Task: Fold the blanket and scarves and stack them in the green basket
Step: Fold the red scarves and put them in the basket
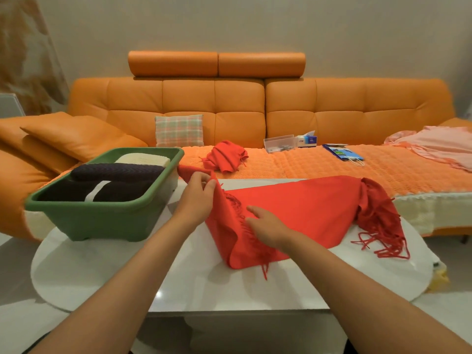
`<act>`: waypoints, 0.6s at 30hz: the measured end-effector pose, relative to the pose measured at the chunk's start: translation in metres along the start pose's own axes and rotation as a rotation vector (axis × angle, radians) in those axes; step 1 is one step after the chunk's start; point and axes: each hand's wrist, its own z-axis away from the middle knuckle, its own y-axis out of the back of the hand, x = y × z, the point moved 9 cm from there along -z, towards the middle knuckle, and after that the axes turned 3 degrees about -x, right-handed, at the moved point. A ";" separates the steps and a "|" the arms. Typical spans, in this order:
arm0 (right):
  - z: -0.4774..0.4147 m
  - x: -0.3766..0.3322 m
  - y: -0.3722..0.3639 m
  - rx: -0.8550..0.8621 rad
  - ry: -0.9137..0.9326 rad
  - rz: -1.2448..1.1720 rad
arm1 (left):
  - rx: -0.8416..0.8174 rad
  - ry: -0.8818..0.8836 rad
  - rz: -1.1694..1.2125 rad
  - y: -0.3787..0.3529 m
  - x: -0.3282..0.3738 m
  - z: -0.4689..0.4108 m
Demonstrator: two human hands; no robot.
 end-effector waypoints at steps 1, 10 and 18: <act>0.000 0.007 0.021 0.062 -0.009 -0.090 | -0.010 -0.019 0.022 -0.011 0.009 -0.005; 0.013 0.076 0.130 0.233 -0.205 -0.723 | -0.298 -0.071 -0.048 -0.170 0.083 -0.032; 0.017 0.117 0.160 0.364 -0.250 -0.109 | -0.606 0.050 0.177 -0.255 0.059 0.006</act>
